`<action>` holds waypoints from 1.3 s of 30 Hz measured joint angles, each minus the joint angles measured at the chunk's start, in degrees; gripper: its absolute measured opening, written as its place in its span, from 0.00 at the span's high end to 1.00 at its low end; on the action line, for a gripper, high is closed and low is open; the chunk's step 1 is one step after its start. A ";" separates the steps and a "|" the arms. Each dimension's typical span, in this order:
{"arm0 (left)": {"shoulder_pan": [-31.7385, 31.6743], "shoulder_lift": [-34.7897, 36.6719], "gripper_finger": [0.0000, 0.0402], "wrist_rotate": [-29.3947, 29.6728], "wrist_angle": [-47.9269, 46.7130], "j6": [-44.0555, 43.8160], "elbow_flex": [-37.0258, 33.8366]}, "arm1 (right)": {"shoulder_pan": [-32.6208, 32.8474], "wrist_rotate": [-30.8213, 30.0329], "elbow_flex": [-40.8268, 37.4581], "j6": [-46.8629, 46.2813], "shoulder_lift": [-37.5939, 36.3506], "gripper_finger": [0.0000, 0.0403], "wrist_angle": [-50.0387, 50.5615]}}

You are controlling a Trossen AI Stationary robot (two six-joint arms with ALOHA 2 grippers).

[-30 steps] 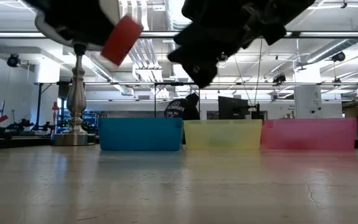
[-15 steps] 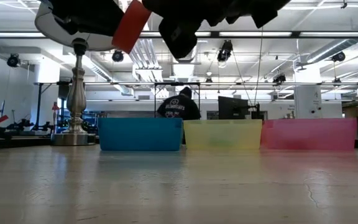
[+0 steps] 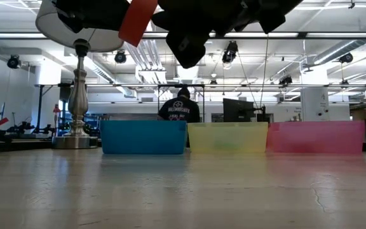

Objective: Pick and place Stapler, Stapler remover, tape
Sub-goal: Put the orange tape on the pink bin

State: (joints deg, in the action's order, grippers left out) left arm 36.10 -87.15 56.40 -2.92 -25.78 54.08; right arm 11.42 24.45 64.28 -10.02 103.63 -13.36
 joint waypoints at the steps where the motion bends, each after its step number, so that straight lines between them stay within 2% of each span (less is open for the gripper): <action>1: 0.00 0.00 0.85 -0.29 0.12 -0.02 0.00 | 0.00 -0.02 0.03 0.16 -0.01 0.78 -0.14; 16: 0.11 0.00 0.85 -2.97 2.48 0.26 0.01 | -0.41 -0.61 0.04 -0.01 -0.15 0.70 -0.14; 26: 0.11 0.00 0.85 -5.57 2.51 -2.84 0.00 | -0.61 -0.59 0.02 -0.23 -2.03 0.68 0.77; 39: -0.49 0.00 0.85 3.72 9.09 -0.81 0.00 | -0.59 -0.87 -0.03 1.20 -2.62 0.70 -5.66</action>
State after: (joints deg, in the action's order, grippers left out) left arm 35.61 -87.15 60.12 6.17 -26.59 54.08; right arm 10.83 23.58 64.25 -8.82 101.01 -19.02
